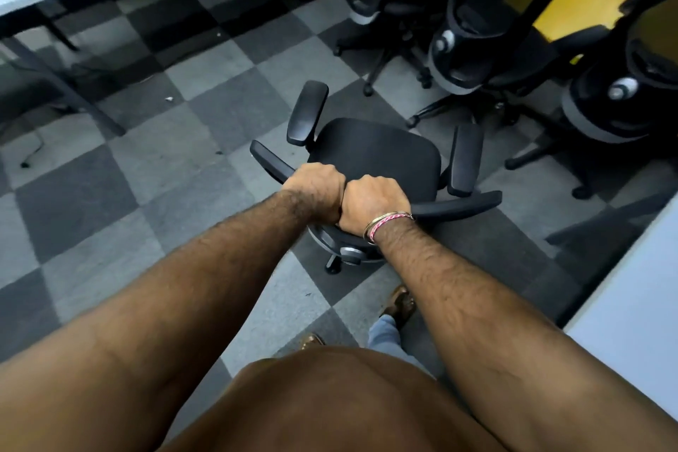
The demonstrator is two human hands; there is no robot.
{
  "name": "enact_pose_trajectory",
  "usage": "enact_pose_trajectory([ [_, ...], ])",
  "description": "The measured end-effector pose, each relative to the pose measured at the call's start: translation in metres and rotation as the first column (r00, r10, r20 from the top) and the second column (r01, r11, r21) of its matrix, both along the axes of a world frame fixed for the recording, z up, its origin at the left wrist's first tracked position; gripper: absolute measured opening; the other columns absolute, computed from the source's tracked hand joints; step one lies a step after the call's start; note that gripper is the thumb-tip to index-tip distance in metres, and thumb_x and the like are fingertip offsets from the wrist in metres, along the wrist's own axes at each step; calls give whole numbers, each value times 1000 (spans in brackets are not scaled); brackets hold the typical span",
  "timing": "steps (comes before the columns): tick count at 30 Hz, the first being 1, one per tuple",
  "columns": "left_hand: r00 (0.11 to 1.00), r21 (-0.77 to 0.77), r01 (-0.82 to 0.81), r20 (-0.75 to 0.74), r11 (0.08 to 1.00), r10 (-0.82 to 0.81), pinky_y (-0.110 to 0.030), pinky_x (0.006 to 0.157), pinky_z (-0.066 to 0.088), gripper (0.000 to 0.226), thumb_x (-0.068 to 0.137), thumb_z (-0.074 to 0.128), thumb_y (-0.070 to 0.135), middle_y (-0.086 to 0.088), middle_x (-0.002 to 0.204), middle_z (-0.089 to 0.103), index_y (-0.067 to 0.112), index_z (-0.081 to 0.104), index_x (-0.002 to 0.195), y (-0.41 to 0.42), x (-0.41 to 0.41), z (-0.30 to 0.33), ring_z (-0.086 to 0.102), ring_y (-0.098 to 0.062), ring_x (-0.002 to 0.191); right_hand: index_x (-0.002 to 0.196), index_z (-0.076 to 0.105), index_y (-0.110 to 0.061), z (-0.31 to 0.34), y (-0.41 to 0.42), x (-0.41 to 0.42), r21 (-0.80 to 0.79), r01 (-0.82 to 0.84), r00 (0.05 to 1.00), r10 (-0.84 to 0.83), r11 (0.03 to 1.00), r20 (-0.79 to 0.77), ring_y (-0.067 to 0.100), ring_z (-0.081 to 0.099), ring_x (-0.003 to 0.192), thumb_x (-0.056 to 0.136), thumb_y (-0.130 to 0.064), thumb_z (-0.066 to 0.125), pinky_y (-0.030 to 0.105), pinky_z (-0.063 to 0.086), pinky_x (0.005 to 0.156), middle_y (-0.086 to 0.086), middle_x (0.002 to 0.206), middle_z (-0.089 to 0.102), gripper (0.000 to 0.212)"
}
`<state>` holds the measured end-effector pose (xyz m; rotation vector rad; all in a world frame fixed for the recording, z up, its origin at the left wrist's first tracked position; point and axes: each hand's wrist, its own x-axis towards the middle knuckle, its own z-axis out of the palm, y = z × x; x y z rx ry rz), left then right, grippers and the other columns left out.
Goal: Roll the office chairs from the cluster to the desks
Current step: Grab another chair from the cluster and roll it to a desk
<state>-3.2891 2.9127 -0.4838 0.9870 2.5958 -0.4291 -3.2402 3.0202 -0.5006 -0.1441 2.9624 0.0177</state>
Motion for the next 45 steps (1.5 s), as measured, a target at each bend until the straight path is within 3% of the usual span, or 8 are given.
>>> enact_pose_trajectory([
  [10, 954, 66, -301, 7, 951, 301, -33, 68, 46, 17, 90, 59, 38, 7, 71, 46, 26, 52, 79, -110, 13, -4, 54, -20, 74, 71, 52, -24, -2, -96, -24, 42, -305, 952, 305, 951, -3, 26, 66, 72, 79, -39, 53, 32, 43, 59, -1, 78, 68, 17],
  [20, 836, 71, -547, -13, 834, 549, -33, 66, 47, 28, 89, 57, 40, 8, 66, 44, 27, 44, 68, -194, 13, -7, 54, -20, 71, 68, 51, -24, -2, -180, -62, 21, -577, 817, 577, 817, -10, 27, 66, 71, 78, -38, 52, 32, 43, 60, -1, 78, 68, 17],
  [27, 698, 73, -713, -19, 697, 716, -33, 67, 47, 25, 87, 58, 36, 7, 66, 45, 26, 45, 69, -226, 8, -5, 57, -22, 72, 69, 52, -24, -2, -219, -92, 13, -736, 677, 736, 677, -23, 27, 67, 72, 77, -39, 52, 32, 44, 61, 0, 78, 69, 17],
  [31, 587, 100, -804, -18, 586, 809, -33, 69, 47, 14, 88, 59, 35, 2, 86, 67, 25, 55, 79, -236, 4, -6, 68, -24, 84, 68, 52, -23, -3, -237, -111, 30, -825, 564, 825, 565, -32, 27, 68, 71, 77, -37, 52, 31, 43, 59, 0, 79, 69, 16],
  [36, 463, 100, -880, -30, 464, 886, -35, 74, 52, 12, 89, 59, 35, 0, 95, 71, 26, 55, 83, -241, -3, -9, 70, -25, 89, 67, 50, -23, -2, -253, -133, 46, -896, 442, 897, 442, -20, 26, 66, 69, 78, -37, 52, 31, 42, 59, -1, 77, 68, 18],
  [41, 352, 113, -928, -47, 355, 935, -34, 72, 49, 12, 89, 59, 35, 1, 95, 70, 26, 54, 83, -246, -14, -12, 70, -24, 88, 67, 51, -23, -5, -269, -156, 67, -943, 325, 945, 326, -19, 26, 66, 67, 77, -38, 52, 30, 40, 58, -1, 75, 67, 18],
  [45, 296, 121, -946, -51, 300, 954, -34, 71, 52, 14, 88, 58, 36, 1, 90, 69, 25, 54, 80, -254, -24, -14, 62, -23, 76, 66, 52, -23, -7, -283, -173, 77, -963, 257, 966, 259, -26, 26, 64, 65, 77, -39, 52, 30, 40, 57, -2, 74, 67, 19],
])
